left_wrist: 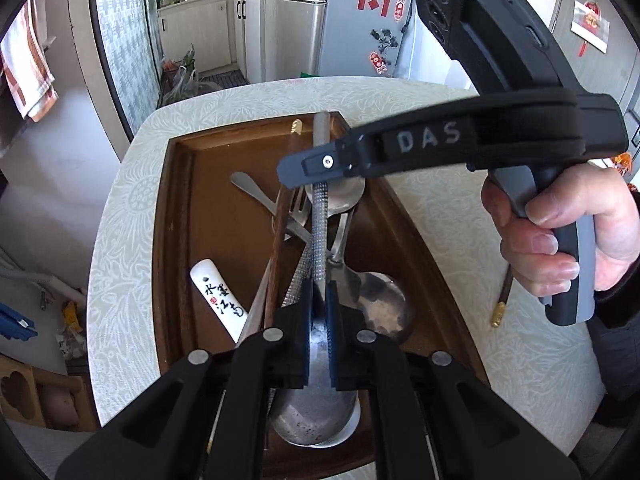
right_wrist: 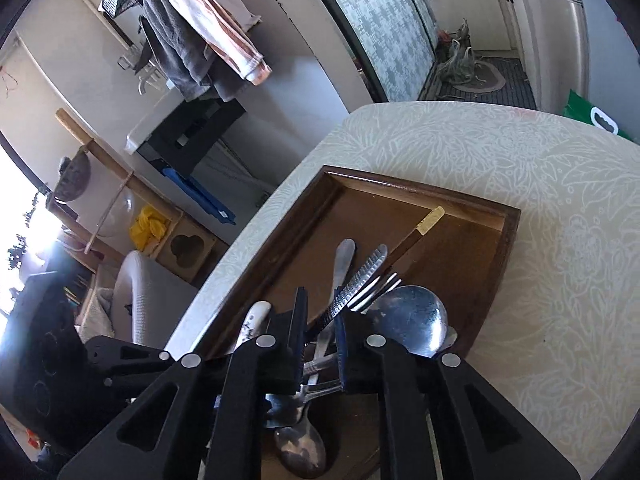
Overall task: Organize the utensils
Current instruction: 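Carry the large spoon into the tray and open the right tool, then lower the right tool onto a brown chopstick and close on it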
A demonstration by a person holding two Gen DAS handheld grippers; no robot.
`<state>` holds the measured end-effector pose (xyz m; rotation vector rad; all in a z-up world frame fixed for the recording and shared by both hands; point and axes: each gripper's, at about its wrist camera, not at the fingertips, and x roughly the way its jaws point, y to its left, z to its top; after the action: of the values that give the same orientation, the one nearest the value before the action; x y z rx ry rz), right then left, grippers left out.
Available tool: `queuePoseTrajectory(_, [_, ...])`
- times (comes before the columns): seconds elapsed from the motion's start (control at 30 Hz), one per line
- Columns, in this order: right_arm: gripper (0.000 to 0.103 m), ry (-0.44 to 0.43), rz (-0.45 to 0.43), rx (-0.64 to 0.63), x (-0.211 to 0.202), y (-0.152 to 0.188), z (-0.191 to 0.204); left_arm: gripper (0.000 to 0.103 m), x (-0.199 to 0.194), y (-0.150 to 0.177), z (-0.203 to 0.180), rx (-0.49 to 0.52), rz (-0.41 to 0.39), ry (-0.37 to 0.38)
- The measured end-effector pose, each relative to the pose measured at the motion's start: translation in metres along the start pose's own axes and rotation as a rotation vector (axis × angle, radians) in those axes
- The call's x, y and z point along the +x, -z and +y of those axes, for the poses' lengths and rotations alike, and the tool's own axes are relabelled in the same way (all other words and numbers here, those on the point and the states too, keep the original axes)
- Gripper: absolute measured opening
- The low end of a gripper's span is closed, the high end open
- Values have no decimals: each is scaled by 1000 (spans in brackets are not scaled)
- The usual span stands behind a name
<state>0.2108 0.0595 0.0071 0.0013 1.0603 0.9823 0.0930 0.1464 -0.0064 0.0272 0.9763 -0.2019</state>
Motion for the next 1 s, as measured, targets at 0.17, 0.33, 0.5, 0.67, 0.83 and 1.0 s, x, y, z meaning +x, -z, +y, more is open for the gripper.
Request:
queuePoseTrajectory(0.17, [73, 80, 4, -56, -7, 8, 8, 48, -10, 8, -10, 26, -30, -51])
queuePoseTrajectory(0.33, [84, 138, -14, -98, -23, 16, 14, 67, -28, 10, -26, 68, -93, -102])
queuePoseTrajectory(0.5, [87, 168, -32, -149, -44, 30, 16, 75, -47, 18, -37, 93, -158, -124])
queuePoseTrajectory(0.67, [88, 254, -82, -208, -79, 52, 14, 75, -61, 22, -45, 100, -211, -125])
queuePoseTrajectory(0.83, [88, 410, -104, -300, -123, 83, -3, 80, -63, 20, -67, 137, -257, -96])
queuePoseTrajectory(1.0, [87, 538, -70, -346, -153, 118, -31, 80, -54, 18, -104, 203, -259, -22])
